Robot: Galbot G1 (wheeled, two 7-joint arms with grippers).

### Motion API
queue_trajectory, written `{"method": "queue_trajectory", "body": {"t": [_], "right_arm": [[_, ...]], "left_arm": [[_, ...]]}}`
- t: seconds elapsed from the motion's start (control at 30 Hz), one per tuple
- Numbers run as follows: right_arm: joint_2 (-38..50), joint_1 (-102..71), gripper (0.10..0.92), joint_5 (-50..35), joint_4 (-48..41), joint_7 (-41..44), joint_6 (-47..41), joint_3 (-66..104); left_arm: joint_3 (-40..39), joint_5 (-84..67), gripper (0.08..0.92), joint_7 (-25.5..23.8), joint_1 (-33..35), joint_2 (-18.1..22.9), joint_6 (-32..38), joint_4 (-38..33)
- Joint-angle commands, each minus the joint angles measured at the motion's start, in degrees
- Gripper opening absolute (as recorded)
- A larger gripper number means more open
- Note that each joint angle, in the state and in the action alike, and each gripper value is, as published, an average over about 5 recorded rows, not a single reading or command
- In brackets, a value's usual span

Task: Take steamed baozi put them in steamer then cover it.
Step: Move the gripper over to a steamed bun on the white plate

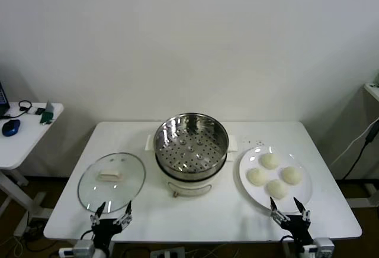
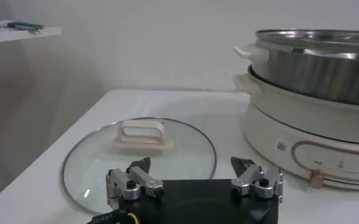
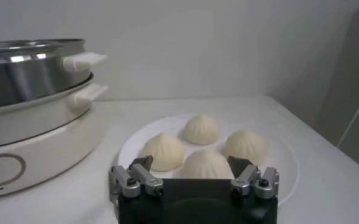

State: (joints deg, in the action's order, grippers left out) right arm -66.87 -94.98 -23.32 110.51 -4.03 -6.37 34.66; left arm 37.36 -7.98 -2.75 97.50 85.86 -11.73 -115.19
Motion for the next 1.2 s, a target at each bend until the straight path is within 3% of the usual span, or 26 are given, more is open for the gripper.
{"method": "queue_trajectory", "body": {"t": [0.03,0.3,0.47,0.6,0.73,0.9,1.03,1.2], "right_arm": [[5.5,7.6,0.823,1.4,1.0,-0.8,-9.4,0.5],[23.0,24.5,0.823,-0.7,-4.8,4.3,-18.8,-4.3],[36.8,32.6,0.823,-0.9,-10.0,14.2,-19.7,-12.8],[42.7,44.2,0.823,0.4,-15.3,19.3,-18.4,-24.1],[45.4,60.0,0.823,1.8,-21.1,26.6,-17.0,-39.7],[46.7,90.1,0.823,4.9,-30.2,43.7,-9.4,-69.8],[43.1,111.4,0.823,6.0,-37.8,57.1,-0.9,-93.1],[36.1,124.0,0.823,6.9,-44.9,67.5,5.9,-108.8]], "left_arm": [[-0.1,0.0,0.823,0.0,0.0,0.0,0.0,0.0],[-0.7,0.3,0.823,-0.1,-0.2,-0.1,0.5,-0.1],[-1.2,0.9,0.823,-0.2,-0.2,-0.4,1.0,0.2],[-1.8,1.7,0.823,-0.2,-0.5,-0.3,1.4,0.4],[-2.0,2.2,0.823,-0.3,-0.5,-0.2,1.4,0.2],[-1.8,2.4,0.823,-0.4,0.0,-0.3,1.7,-0.1],[-1.8,2.5,0.823,-0.4,0.4,-0.5,2.5,0.3],[-1.8,2.6,0.823,-0.4,0.4,-0.2,2.7,0.3]]}}
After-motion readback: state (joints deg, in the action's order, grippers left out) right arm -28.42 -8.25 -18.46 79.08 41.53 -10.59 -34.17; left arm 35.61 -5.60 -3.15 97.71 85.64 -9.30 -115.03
